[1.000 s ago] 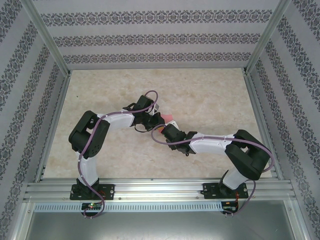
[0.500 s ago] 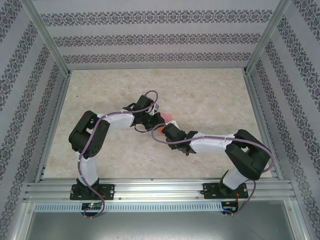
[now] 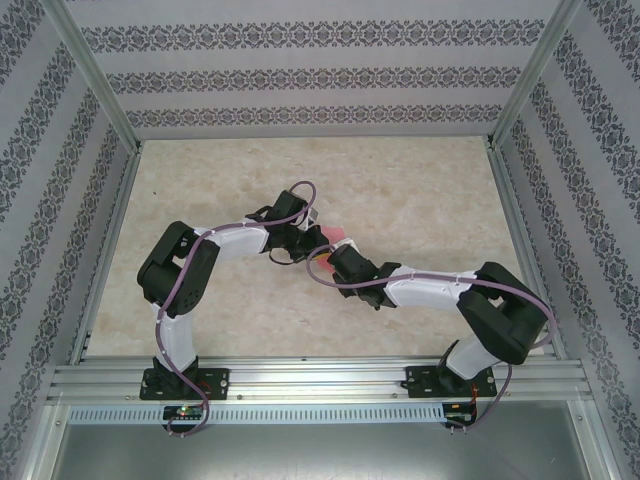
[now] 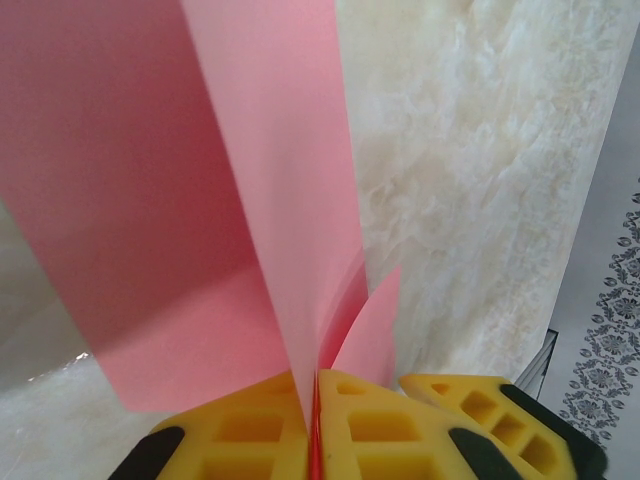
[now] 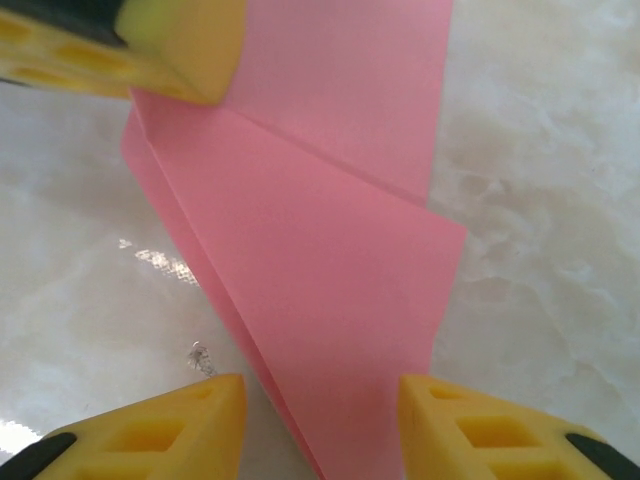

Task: Fold a paper plane with a square sheet of paper (fold left side to right side)
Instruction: Fourth fold the wing at the center of the table.

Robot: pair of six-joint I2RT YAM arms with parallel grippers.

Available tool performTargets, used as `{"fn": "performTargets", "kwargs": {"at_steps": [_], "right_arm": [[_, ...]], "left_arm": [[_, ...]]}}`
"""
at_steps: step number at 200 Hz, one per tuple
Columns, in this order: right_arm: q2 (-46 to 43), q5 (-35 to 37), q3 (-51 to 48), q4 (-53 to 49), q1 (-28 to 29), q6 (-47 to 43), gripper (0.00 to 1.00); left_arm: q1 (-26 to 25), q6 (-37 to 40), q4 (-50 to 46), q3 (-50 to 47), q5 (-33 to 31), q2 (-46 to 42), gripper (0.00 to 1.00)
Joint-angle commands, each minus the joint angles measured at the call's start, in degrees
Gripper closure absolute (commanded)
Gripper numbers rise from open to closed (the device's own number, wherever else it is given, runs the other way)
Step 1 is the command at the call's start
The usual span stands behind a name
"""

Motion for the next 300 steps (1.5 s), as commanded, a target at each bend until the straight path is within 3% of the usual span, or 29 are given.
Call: {"fn": "performTargets", "kwargs": {"at_steps": [1,57,136,159,177,226,264,300], "right_arm": [[1.37,1.95,1.8,1.43,-0.23,-0.56,0.56],[2.31,2.69,1.53,1.11,-1.16,1.3,0.62],[2.7,0.7,1.35,0.74,-1.55,0.77,0.82],[2.47,-0.61,1.4,1.09,-1.52,0.25,0.88],[2.13,-1.86,1.83,0.75,-1.55,-0.31,0.9],[2.55,-6.02,2.93,0.0,-1.55,-1.07,0.91],[2.8,-10.42,4.27,-0.58,-1.87,-0.49,0.91],[3.34,-19.62,5.11,0.23,-4.45,0.67,0.91]], "left_arm": [[-0.77,0.41,-0.94,1.42,-0.65,-1.75,0.89],[-0.68,0.69,-1.2,1.53,-0.73,-1.89,0.89],[-0.56,0.96,-1.62,1.6,-0.73,-2.37,0.88],[-0.4,1.54,-2.27,1.85,-0.72,-3.18,0.83],[-0.02,2.49,-3.55,2.33,-0.81,-4.37,0.7],[3.28,5.48,-6.72,3.36,-0.48,-9.31,0.5],[7.58,5.98,-6.13,-0.01,-0.13,-13.17,0.46],[8.97,5.27,-3.11,-5.12,1.23,-14.7,0.48]]}}
